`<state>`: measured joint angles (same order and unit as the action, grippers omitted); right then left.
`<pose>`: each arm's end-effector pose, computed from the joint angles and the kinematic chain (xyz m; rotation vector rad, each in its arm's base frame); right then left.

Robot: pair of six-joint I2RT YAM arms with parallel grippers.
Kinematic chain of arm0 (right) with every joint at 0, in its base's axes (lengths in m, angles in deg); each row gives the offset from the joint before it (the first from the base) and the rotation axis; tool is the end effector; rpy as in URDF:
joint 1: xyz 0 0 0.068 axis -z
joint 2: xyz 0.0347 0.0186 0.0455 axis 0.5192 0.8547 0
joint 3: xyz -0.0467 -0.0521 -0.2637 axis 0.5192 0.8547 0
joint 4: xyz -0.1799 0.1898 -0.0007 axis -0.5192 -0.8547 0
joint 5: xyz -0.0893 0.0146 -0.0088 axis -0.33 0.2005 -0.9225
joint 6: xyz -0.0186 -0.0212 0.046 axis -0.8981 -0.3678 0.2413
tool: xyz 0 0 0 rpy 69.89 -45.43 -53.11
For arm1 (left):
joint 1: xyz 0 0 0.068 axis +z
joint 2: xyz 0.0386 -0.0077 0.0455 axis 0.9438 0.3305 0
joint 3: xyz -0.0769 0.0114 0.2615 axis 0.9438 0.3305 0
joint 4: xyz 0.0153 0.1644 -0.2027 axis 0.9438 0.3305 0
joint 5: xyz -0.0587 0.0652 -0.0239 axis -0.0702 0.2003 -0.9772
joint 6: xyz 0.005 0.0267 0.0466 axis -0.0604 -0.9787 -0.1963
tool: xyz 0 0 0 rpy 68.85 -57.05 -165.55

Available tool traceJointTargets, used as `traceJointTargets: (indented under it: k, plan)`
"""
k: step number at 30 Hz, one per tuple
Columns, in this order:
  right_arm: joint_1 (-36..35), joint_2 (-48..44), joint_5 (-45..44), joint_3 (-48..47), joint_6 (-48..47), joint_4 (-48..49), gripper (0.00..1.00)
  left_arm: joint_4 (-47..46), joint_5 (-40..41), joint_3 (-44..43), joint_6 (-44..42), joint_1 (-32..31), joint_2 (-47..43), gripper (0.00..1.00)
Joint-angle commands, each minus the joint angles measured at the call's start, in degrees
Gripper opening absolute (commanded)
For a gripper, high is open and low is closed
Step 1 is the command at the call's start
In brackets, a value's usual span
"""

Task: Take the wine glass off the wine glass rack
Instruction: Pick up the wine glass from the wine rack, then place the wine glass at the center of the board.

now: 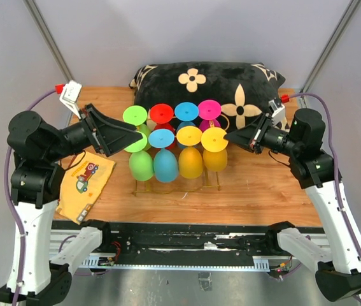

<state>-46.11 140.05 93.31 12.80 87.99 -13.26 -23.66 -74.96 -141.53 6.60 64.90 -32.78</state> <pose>0.1717 0.0702 0.4242 0.2084 1.9701 1.5770 0.1092 -0.0395 0.5101 0.2983 1.6416 -1.3221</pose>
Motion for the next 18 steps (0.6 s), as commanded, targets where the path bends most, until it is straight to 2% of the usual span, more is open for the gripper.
traceJointTargets:
  k: [1, 3, 6, 8, 13, 18]
  plan:
    - [-0.45, -1.83, 1.99, -3.81, -5.38, -2.23, 0.01, -1.52, 2.62, -1.12, -1.27, -7.24, 2.43, 0.90]
    - [-0.42, -3.40, 1.51, -3.72, -7.34, -3.69, 0.01, 0.06, 12.34, -1.69, -3.43, -16.40, 4.12, 0.91]
    - [-0.52, -5.92, 1.70, -3.51, -10.27, -5.55, 0.01, 1.84, 27.79, -3.41, -5.18, -34.47, 7.29, 0.91]
    - [-0.54, -7.73, 1.52, -3.66, -13.22, -7.81, 0.01, 0.19, 35.01, -3.47, -5.25, -42.28, 8.74, 0.91]
    - [-0.51, -15.67, -0.47, 1.15, -14.97, -6.05, 0.01, -1.71, 45.52, -2.42, -4.96, -54.71, 12.58, 0.91]
    - [-0.54, -23.86, -3.86, 7.75, -16.96, -5.93, 0.01, -15.29, 48.39, 9.97, -0.54, -59.93, 8.37, 0.93]
